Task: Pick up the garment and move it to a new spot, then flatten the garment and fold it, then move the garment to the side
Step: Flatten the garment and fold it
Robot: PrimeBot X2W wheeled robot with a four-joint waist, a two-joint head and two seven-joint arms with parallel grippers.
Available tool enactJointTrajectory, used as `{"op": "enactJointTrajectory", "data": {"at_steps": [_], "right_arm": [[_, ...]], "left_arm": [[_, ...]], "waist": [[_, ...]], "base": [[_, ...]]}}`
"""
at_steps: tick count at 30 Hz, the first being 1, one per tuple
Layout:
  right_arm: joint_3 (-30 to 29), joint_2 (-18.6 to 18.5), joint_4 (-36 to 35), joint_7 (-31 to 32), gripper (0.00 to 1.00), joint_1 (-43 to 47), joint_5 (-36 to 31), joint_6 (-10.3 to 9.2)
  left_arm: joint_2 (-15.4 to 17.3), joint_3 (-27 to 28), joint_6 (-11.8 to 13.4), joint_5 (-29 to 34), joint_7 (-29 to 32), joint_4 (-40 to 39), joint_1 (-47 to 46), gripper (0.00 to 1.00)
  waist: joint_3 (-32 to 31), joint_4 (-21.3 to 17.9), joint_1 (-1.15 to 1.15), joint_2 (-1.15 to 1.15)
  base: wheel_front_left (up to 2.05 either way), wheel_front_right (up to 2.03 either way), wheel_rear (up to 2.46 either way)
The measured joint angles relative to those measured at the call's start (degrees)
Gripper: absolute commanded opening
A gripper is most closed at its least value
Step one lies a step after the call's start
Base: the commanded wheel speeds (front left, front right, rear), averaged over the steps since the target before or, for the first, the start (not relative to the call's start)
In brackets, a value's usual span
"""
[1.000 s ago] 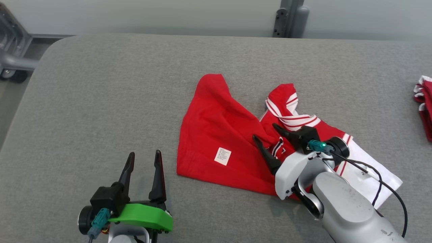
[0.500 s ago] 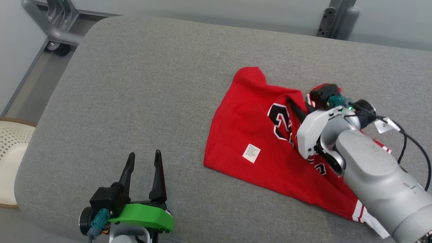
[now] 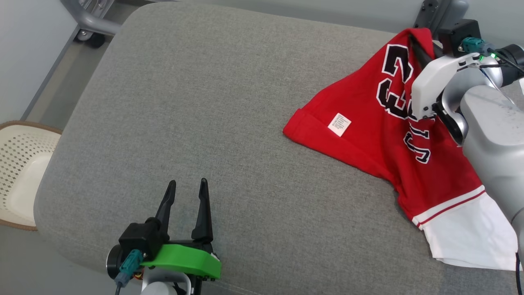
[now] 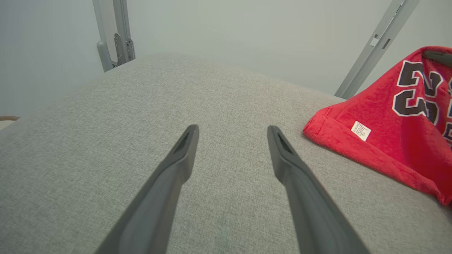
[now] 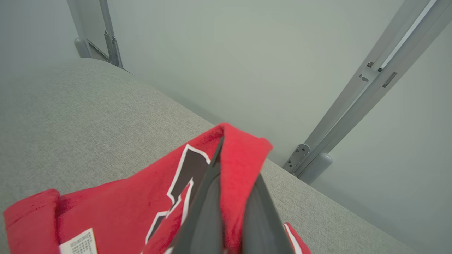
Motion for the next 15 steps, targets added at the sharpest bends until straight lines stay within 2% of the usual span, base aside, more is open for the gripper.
{"op": "enactJointTrajectory", "data": {"at_steps": [2, 3, 4, 5, 6, 11, 15], "right_arm": [[0.53, -0.59, 2.01, -0.10, 0.00, -0.72, -0.59, 0.00], [0.30, -1.00, 3.22, -0.49, 0.04, -1.08, -0.66, 0.00], [0.03, -1.45, 4.68, -0.90, 0.31, -1.46, -0.78, 0.00], [-0.01, -1.79, 5.87, -1.25, 0.92, -1.72, -1.15, 0.00], [-0.18, -1.98, 6.73, -1.89, 1.00, -1.82, -1.49, 0.00], [-1.87, -2.15, 8.93, -4.99, 1.00, -3.00, -3.30, 0.00], [-2.60, -0.63, 5.98, -5.73, 1.00, -3.08, -3.61, -0.01]], "left_arm": [[0.00, -0.47, 0.11, -0.33, 0.00, -0.03, -0.28, 1.00], [0.00, -0.64, 0.18, -0.68, 0.00, -0.03, -0.48, 1.00], [0.00, -0.86, 0.23, -0.86, 0.00, -0.02, -0.63, 1.00], [0.00, -1.04, 0.44, -0.91, 0.00, -0.02, -0.70, 1.00], [0.00, -1.18, 0.48, -0.98, 0.00, 0.00, -0.79, 1.00], [0.00, -0.78, 1.01, -0.99, 0.00, -0.02, -0.86, 1.00], [-0.01, -0.33, 1.10, -0.88, 0.00, -0.03, -0.85, 1.00]], "waist": [[0.41, 0.52, 0.00, 0.00], [0.64, 0.76, 0.00, 0.00], [0.90, 1.01, 0.00, 0.00], [1.13, 1.23, 0.00, 0.00], [1.34, 1.40, 0.00, 0.00], [1.88, 1.29, 0.00, 0.00], [1.57, 0.00, 0.00, 0.00]], "base": [[0.00, 0.00, 0.00], [0.00, 0.00, 0.00], [0.00, 0.00, 0.00], [0.00, 0.00, 0.00], [0.00, 0.00, 0.00], [0.00, 0.00, 0.00], [0.00, 0.00, 0.00]]}}
